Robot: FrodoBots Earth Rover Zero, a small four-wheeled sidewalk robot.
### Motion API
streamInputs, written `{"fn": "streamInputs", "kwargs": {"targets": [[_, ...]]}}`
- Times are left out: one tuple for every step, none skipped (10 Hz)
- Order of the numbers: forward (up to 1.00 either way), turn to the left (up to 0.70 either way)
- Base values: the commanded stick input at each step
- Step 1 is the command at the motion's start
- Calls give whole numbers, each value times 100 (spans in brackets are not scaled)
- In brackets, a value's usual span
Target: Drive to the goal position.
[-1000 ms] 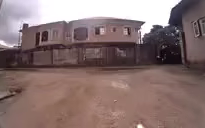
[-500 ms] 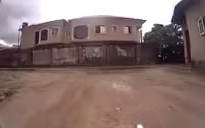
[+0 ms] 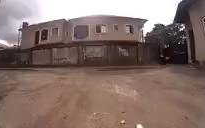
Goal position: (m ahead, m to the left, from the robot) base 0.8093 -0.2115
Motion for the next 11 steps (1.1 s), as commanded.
{"fn": "streamInputs", "kwargs": {"targets": [[50,8],[50,8],[50,8],[50,8],[50,8],[50,8],[50,8],[50,8],[50,8],[50,8],[50,8]]}}
